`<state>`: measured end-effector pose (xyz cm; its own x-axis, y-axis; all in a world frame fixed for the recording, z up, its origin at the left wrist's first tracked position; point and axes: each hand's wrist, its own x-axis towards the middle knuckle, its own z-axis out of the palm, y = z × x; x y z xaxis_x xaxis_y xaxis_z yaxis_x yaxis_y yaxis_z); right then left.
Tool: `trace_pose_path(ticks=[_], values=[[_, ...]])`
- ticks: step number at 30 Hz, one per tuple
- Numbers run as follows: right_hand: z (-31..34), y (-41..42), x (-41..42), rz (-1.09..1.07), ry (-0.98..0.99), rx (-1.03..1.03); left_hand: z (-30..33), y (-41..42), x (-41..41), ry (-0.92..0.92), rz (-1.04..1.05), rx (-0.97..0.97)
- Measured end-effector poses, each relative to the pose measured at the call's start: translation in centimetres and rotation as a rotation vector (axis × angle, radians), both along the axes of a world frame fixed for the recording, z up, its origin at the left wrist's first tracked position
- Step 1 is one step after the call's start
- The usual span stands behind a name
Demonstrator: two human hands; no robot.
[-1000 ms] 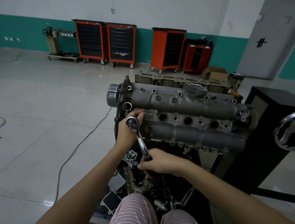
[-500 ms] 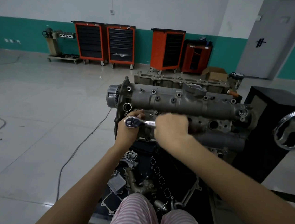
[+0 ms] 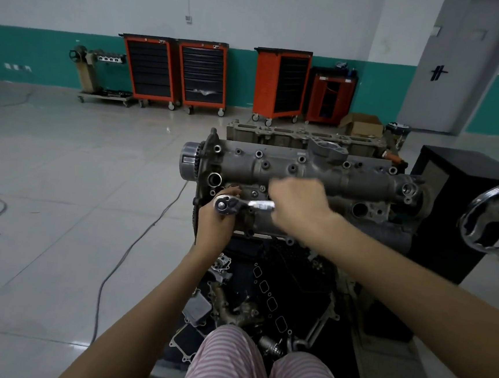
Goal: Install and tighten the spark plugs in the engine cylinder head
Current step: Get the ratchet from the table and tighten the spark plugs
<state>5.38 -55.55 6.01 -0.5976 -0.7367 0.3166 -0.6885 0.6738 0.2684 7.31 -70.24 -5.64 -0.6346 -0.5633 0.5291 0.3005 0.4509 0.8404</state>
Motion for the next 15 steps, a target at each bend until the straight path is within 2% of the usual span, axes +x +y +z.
trace_pose_path(ticks=[1, 3, 4, 7, 9, 10, 12, 13, 14, 15], values=[[0.9, 0.0, -0.3, 0.019, 0.234, -0.003, 0.0, 0.0, -0.1, -0.011, 0.007, -0.003], [1.7, -0.3, -1.0, 0.08, 0.457, -0.042, -0.2, 0.2, -0.4, -0.03, 0.02, 0.032], [1.7, -0.5, -1.0, 0.077, 0.442, -0.028, -0.2, 0.2, -0.4, -0.033, 0.021, 0.055], [-0.4, -0.8, 0.1, -0.032, 0.203, 0.003, -0.1, 0.2, -0.2, -0.023, -0.017, 0.106], [-2.6, -0.9, 1.2, -0.071, -0.116, -0.085, 0.0, 0.3, -0.1, -0.004, -0.018, 0.127], [-3.6, -1.1, 1.6, -0.052, -0.415, -0.134, 0.0, 0.4, -0.1, 0.011, -0.011, 0.14], [-5.3, -1.5, 2.4, 0.043, -1.141, -0.247, 0.2, 0.6, -0.1, 0.043, -0.017, 0.167], [-5.8, -1.6, 2.7, 0.088, -1.384, -0.311, 0.2, 0.5, -0.2, 0.043, -0.023, 0.158], [-6.2, -1.7, 2.8, 0.104, -1.485, -0.348, 0.2, 0.4, -0.2, 0.031, -0.024, 0.142], [-6.3, -1.7, 2.7, 0.097, -1.442, -0.34, 0.2, 0.5, -0.2, 0.02, -0.026, 0.14]])
